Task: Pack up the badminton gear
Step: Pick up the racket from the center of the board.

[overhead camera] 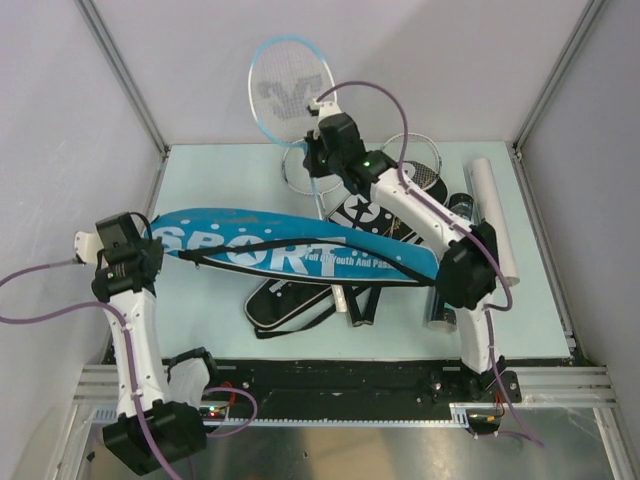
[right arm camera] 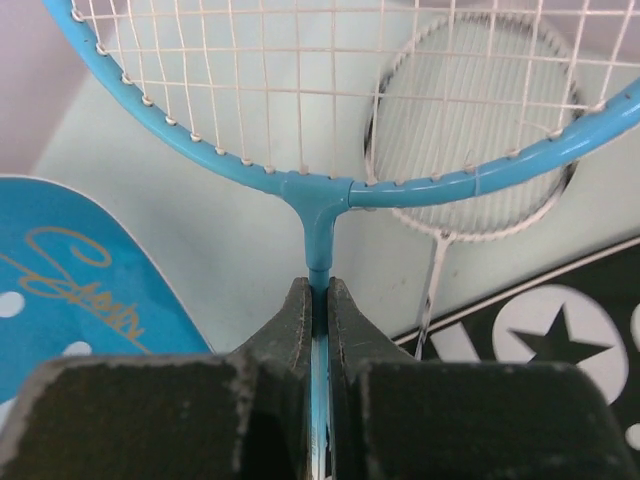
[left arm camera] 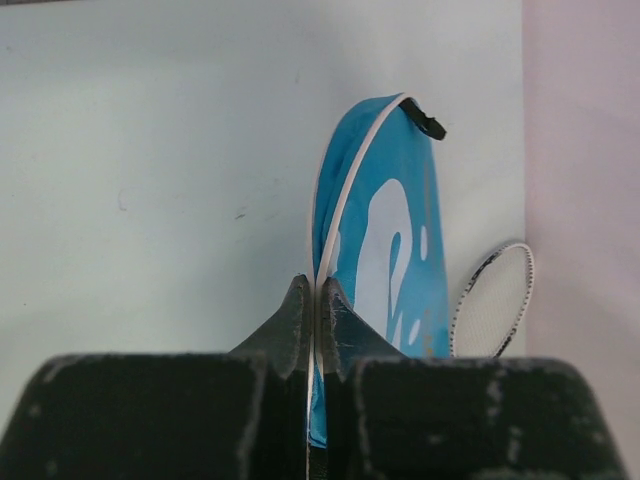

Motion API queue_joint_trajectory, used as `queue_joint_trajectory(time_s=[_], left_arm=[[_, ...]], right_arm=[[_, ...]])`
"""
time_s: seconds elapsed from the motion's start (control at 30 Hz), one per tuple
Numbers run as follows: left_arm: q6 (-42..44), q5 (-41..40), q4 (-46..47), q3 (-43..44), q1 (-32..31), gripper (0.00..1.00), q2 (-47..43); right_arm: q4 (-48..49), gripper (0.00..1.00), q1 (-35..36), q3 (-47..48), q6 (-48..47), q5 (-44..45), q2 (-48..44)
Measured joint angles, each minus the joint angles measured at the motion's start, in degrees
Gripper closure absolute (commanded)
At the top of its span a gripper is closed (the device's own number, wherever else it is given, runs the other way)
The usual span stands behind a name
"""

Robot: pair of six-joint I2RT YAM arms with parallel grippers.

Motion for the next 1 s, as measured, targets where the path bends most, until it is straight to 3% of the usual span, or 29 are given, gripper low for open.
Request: queue_joint_trajectory(time_s=[0.47, 1.0], left_arm=[[1.3, 3.9, 0.2, 1.1, 0.0, 1.0, 3.7], [1.4, 7.5, 3.0, 3.0, 0.0, 1.0, 4.6]], right_arm=[[8.9, 1.0, -2.8, -0.2, -8.6, 0.3, -8.8], [6.7, 1.0, -4.5, 7.7, -12.2, -0.2, -10.6]])
